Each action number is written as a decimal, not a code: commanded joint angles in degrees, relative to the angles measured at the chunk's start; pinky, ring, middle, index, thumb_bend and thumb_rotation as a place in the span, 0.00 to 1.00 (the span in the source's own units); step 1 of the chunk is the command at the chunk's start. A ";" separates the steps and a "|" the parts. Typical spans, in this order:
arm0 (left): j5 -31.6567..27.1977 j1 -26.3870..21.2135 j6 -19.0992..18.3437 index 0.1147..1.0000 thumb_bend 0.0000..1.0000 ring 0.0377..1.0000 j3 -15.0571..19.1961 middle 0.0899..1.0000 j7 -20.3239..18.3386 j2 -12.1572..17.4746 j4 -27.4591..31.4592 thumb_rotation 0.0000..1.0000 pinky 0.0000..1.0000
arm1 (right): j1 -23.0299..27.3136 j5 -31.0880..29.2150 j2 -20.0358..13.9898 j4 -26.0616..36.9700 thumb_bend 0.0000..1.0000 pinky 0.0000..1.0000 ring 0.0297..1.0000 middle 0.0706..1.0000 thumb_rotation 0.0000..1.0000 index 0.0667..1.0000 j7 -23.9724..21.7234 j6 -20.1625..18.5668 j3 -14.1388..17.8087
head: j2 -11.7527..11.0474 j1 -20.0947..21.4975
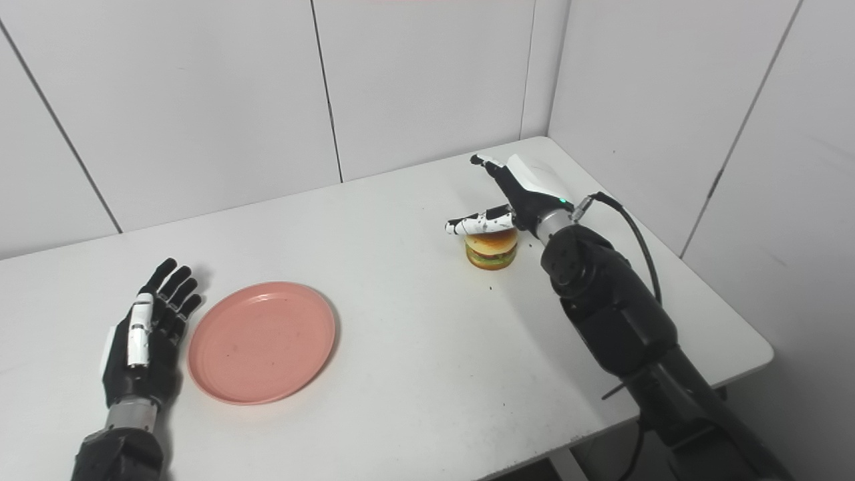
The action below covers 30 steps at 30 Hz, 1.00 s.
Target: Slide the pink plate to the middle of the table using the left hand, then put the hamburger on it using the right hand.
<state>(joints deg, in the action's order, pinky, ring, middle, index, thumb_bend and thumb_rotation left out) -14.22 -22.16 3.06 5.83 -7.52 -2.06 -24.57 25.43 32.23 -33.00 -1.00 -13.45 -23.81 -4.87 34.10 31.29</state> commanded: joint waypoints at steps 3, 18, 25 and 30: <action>-0.90 1.73 -1.08 0.80 0.19 0.90 0.72 0.85 -0.35 0.69 -1.94 0.82 0.92 | 2.81 1.73 -2.22 0.98 0.85 0.78 0.87 0.90 0.51 0.88 -0.92 -1.03 -0.52 | -0.07 0.12; -0.26 2.05 -1.46 0.80 0.19 0.88 0.43 0.85 0.37 0.64 -0.97 0.87 0.89 | 2.16 0.93 -1.30 -3.45 0.88 0.71 0.84 0.91 0.38 0.88 -4.07 -0.74 -2.36 | 0.21 -0.26; -1.94 1.98 -0.95 0.81 0.20 0.90 0.90 0.86 -1.18 0.62 -1.39 0.82 0.92 | 1.94 1.33 -1.56 -6.15 0.85 0.73 0.84 0.88 0.30 0.87 -2.39 1.22 -3.83 | 0.23 -0.16; -1.70 2.26 -0.69 0.81 0.20 0.90 0.60 0.85 -0.70 0.48 -0.85 0.81 0.91 | 1.65 0.83 -0.82 -6.22 0.76 0.39 0.51 0.63 0.19 0.86 -1.59 -0.45 -3.26 | 0.40 -0.32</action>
<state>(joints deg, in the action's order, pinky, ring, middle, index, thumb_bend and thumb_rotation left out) -16.13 -21.94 3.12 6.28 -8.23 -2.11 -24.33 25.28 32.96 -33.28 -8.59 -16.31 -24.54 -8.94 34.54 31.03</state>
